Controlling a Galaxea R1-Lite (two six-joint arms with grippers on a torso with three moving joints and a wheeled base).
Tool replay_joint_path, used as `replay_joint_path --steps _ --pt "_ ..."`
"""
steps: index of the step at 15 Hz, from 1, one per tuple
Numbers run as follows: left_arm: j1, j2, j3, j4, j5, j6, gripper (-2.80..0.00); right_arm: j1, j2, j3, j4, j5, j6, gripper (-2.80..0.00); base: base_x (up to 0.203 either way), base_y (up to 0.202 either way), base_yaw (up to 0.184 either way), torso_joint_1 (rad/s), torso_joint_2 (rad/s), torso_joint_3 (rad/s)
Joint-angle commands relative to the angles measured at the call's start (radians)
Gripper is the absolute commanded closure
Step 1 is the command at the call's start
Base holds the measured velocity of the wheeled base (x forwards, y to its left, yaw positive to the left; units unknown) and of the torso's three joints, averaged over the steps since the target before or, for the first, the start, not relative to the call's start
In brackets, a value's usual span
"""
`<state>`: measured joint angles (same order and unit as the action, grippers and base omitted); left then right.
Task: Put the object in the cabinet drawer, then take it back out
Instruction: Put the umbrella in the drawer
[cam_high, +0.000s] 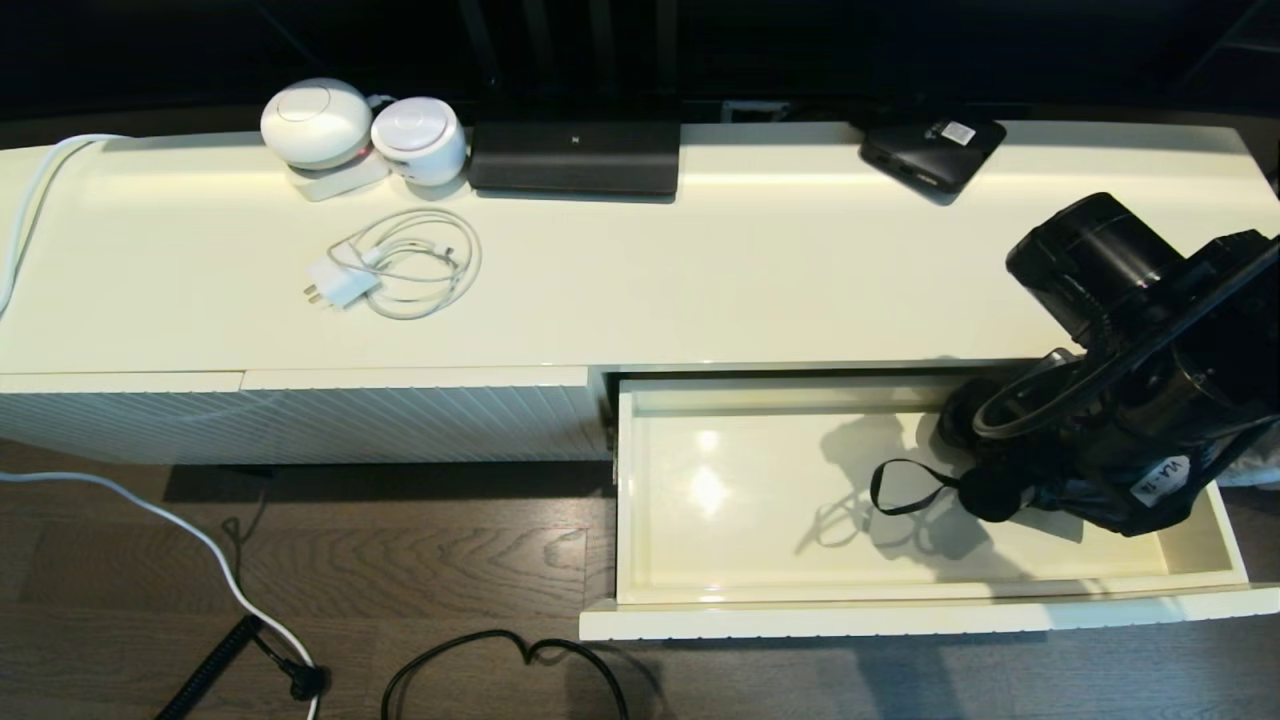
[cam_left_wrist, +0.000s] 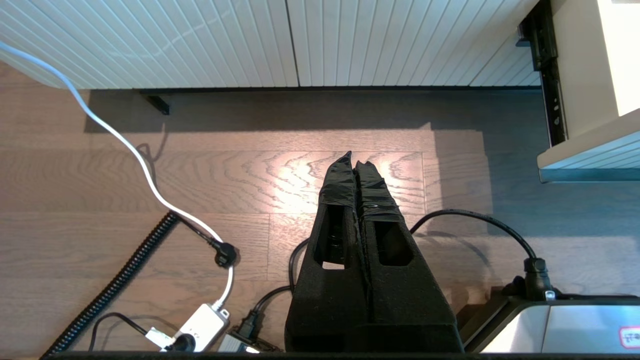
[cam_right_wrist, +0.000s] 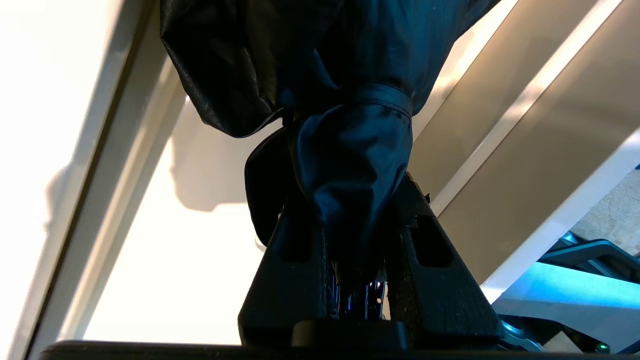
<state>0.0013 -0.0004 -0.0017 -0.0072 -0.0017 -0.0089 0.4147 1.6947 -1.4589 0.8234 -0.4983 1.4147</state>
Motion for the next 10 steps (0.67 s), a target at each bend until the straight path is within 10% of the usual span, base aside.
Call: replay_joint_path --steps 1,10 --pt "0.000 -0.001 0.000 0.000 0.000 0.000 0.00 0.019 0.031 -0.007 0.005 -0.008 0.008 -2.80 0.000 0.000 0.000 0.000 0.00 0.000" --pt "0.000 -0.003 0.000 0.000 0.000 0.000 0.00 0.062 0.053 -0.071 0.005 -0.075 -0.023 -2.80 0.000 0.000 0.000 0.000 0.00 0.000"
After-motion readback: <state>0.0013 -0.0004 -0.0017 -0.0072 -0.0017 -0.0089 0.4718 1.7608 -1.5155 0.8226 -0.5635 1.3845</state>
